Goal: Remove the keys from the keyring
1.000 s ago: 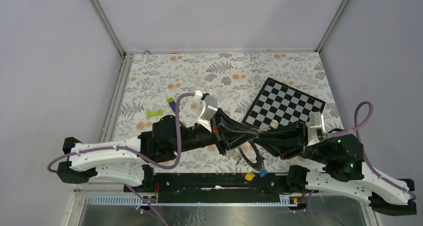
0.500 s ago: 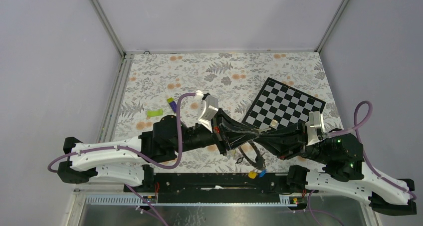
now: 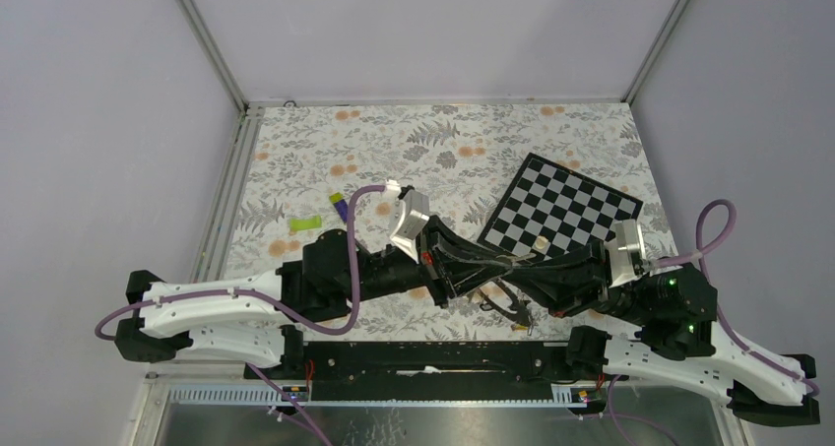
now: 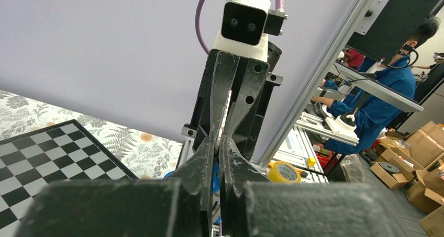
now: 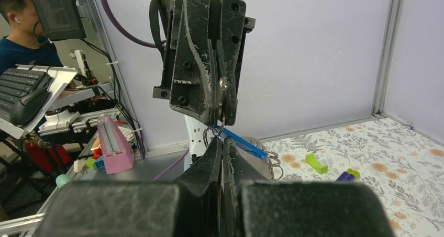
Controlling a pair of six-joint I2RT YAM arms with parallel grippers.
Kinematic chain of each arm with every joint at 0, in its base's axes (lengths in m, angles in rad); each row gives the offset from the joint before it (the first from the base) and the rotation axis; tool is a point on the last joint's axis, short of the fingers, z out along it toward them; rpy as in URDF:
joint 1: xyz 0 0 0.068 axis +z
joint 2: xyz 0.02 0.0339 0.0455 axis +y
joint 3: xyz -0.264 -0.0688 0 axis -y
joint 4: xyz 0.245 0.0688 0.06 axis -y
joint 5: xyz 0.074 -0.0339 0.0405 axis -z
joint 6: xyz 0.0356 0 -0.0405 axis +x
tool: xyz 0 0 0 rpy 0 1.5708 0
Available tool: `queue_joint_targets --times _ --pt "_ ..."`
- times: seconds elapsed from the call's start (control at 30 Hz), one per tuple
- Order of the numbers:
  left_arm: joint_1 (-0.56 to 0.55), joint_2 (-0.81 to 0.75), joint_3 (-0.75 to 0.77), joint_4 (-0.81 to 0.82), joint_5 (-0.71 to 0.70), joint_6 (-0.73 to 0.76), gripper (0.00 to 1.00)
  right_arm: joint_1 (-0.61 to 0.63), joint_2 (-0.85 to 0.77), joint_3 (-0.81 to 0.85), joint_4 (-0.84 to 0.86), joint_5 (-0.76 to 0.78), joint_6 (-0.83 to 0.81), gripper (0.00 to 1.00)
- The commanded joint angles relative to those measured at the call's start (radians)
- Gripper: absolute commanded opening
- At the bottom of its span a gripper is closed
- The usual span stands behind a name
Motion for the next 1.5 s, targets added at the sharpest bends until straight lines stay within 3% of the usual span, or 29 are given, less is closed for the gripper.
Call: queue_joint_targets --times 0.0,0.37,1.47 --pt "-0.004 -0.06 -0.02 0.163 0.024 -0.003 0.0 -0.002 -0.014 0.002 0.105 -0.017 0.036 0.0" --pt "-0.004 -0.087 -0.043 0.202 0.103 0.004 0.0 -0.002 0.019 0.021 0.129 -0.071 0.055 0.0" --pt "-0.003 -0.125 -0.058 0.175 0.106 0.033 0.0 -0.002 0.011 0.069 0.102 -0.103 0.074 0.0"
